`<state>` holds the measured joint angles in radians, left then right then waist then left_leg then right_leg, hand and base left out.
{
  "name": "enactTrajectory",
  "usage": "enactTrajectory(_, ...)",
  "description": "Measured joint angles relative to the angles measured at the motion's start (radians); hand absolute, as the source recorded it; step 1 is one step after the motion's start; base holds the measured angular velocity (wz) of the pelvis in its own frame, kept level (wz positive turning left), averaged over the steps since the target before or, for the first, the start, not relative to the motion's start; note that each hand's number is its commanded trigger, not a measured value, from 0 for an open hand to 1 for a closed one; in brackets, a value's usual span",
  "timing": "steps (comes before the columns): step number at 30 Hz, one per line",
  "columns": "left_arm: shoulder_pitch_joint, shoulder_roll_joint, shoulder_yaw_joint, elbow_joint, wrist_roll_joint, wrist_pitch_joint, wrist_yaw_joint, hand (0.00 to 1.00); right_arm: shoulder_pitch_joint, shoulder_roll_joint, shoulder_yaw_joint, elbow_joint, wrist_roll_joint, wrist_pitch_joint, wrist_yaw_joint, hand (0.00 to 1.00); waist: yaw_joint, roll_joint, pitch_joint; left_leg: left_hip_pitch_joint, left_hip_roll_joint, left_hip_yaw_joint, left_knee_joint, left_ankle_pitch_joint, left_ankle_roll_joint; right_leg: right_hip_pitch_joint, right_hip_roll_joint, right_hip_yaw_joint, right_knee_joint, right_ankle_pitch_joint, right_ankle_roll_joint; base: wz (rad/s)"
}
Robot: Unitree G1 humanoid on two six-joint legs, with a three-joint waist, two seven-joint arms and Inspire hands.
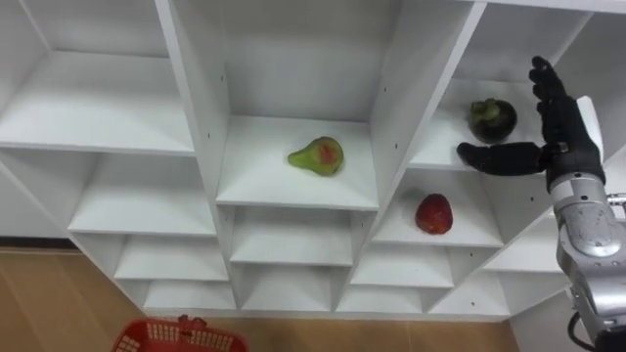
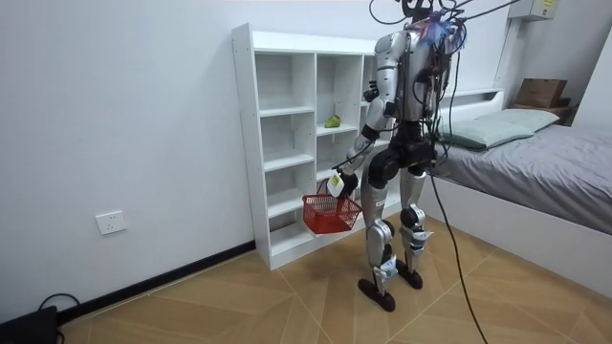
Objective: Collect fruits from the closet
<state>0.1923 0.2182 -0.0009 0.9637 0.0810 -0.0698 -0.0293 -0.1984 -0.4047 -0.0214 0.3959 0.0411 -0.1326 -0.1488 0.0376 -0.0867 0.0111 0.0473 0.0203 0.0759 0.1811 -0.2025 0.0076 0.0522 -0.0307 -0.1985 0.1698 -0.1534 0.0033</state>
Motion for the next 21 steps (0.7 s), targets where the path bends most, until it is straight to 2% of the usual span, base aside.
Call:
enactTrajectory(5, 0.000, 0.000, 0.005, 0.003, 0.000, 0.000, 0.000, 1.00, -0.006, -0.009, 0.000, 0.022, -0.004, -0.006, 0.001, 0.00, 0.001, 0.001, 0.0007, 0.003, 0.000, 0.001, 0.000, 0.000, 0.000, 0.000, 0.000, 0.000, 0.000, 0.000, 0.000, 0.00)
enactTrajectory(10, -0.002, 0.000, 0.015, 0.009, -0.001, 0.000, 0.001, 1.00, -0.062, -0.015, 0.001, 0.105, -0.012, -0.008, 0.030, 0.00, -0.001, 0.000, 0.0007, 0.010, -0.001, 0.002, 0.001, 0.000, 0.000, 0.004, -0.002, 0.000, 0.000, 0.000, 0.000, 0.00)
enactTrajectory(15, 0.002, 0.000, 0.017, 0.009, -0.005, 0.000, 0.000, 1.00, -0.079, -0.024, 0.000, 0.151, -0.008, -0.011, 0.044, 0.00, -0.001, -0.003, 0.0008, 0.008, -0.001, 0.000, 0.005, 0.000, 0.000, 0.006, -0.002, -0.003, 0.000, 0.000, 0.000, 0.00)
enactTrajectory(21, 0.002, 0.000, 0.018, 0.009, -0.006, -0.001, 0.000, 1.00, -0.098, -0.028, 0.000, 0.181, -0.007, -0.011, 0.076, 0.00, -0.001, -0.008, -0.0030, 0.004, -0.001, 0.000, 0.005, 0.000, 0.000, 0.007, -0.002, -0.003, 0.000, 0.000, 0.000, 0.00)
